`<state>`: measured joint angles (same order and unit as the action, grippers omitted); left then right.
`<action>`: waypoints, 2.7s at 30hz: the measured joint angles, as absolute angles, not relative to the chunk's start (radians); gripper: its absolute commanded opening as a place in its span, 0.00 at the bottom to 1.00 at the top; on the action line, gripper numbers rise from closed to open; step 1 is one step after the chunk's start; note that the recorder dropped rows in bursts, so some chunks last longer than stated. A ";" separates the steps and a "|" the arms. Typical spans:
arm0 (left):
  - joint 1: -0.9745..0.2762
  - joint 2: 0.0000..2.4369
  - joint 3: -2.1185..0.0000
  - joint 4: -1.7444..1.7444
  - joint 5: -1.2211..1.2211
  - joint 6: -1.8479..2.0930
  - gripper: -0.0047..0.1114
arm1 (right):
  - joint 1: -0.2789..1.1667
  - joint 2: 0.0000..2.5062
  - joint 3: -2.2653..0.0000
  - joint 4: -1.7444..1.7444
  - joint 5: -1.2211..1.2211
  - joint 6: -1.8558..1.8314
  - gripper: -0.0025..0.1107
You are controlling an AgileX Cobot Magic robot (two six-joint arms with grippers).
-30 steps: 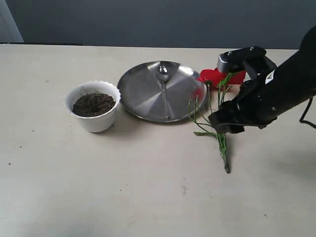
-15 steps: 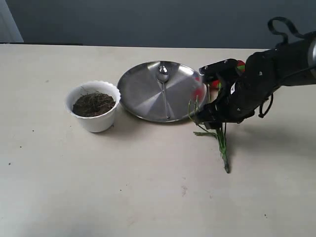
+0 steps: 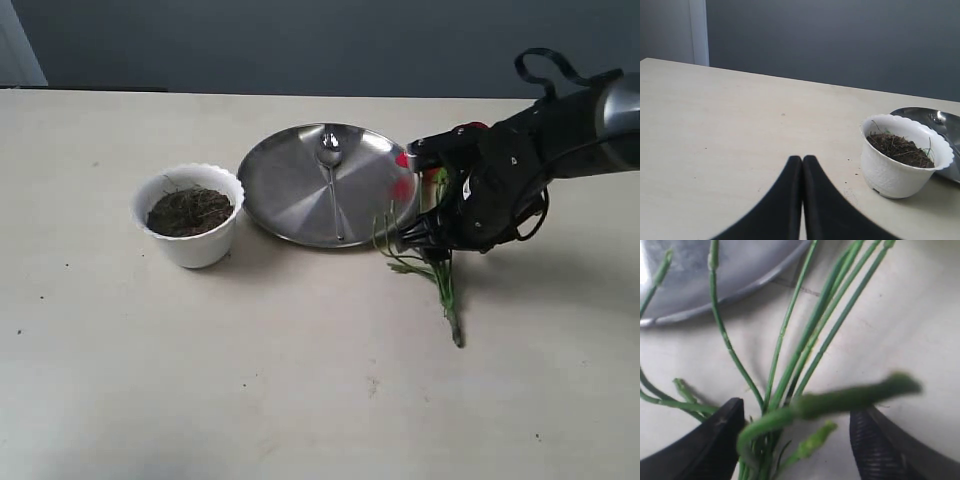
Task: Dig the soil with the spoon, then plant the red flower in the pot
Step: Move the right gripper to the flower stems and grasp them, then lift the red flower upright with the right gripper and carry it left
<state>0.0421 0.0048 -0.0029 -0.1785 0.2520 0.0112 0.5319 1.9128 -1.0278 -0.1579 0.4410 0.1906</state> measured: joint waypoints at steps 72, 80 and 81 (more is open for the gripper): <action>0.042 0.005 -0.003 -0.179 0.252 0.011 0.04 | 0.532 1.631 -1.037 0.037 0.506 0.044 0.02; 0.042 0.005 -0.003 -0.179 0.252 0.011 0.04 | 0.532 1.705 -1.037 0.030 0.637 0.044 0.02; 0.042 0.005 -0.003 -0.179 0.252 0.011 0.04 | 0.532 1.726 -1.037 0.030 0.637 0.044 0.02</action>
